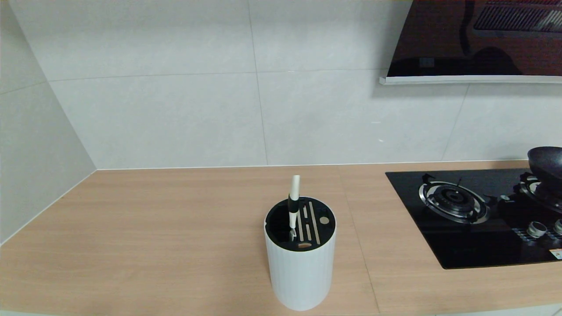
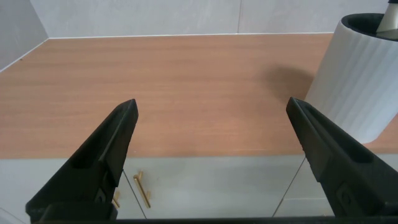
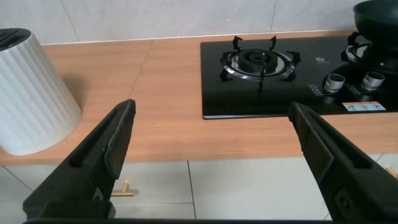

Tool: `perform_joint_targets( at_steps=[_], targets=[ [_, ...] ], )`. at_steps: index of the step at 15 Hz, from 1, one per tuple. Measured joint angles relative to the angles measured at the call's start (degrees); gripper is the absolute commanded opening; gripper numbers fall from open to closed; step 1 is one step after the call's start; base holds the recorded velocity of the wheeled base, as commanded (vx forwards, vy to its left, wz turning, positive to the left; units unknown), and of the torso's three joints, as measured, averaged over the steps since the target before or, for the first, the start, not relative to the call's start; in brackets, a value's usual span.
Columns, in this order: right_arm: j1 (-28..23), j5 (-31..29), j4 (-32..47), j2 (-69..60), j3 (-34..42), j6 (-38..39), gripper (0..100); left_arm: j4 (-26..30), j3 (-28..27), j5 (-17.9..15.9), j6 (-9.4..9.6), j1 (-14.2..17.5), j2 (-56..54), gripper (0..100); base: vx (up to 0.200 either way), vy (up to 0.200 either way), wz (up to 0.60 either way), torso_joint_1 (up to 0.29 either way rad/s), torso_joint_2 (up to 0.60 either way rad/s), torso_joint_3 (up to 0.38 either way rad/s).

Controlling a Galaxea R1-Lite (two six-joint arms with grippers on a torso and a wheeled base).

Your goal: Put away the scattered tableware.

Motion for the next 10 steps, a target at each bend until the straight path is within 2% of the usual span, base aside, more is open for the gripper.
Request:
perform_joint_targets(
  at_steps=[10],
  targets=[
    [0.00,0.04,0.01,0.00,0.00,-0.02,100,0.02,0.00,0.00,0.00,0.00,0.00,100,0.000,0.000,0.00,0.000,0.00,0.000]
  ],
)
